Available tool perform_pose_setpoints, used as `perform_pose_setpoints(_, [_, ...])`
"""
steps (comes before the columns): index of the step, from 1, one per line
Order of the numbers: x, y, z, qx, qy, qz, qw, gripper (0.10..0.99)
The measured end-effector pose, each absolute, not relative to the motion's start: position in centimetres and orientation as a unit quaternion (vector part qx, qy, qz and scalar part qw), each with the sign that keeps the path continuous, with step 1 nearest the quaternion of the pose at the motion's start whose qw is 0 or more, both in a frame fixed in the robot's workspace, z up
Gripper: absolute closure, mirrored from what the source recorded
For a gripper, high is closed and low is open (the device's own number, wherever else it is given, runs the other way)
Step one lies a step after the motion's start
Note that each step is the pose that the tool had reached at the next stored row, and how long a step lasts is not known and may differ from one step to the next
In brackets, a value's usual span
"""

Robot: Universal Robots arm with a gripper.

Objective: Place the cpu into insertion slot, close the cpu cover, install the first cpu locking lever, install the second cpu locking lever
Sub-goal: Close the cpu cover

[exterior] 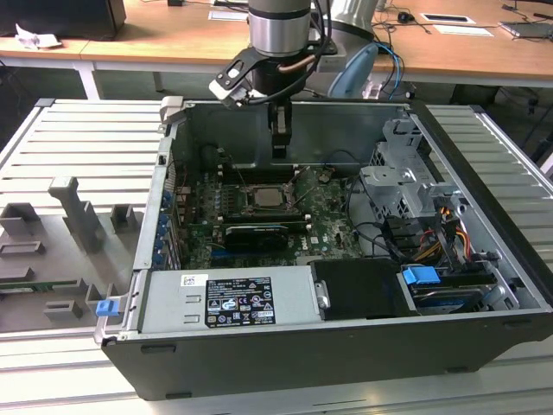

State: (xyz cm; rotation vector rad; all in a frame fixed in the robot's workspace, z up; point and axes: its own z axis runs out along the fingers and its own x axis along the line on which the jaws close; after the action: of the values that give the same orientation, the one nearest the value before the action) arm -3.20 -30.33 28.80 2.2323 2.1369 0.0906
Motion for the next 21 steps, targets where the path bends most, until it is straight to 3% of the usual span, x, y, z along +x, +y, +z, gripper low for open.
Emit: perform_pose_setpoints(21, [-2.1, -30.3, 28.8, 0.722, 0.691, 0.029, 0.025, 0.98])
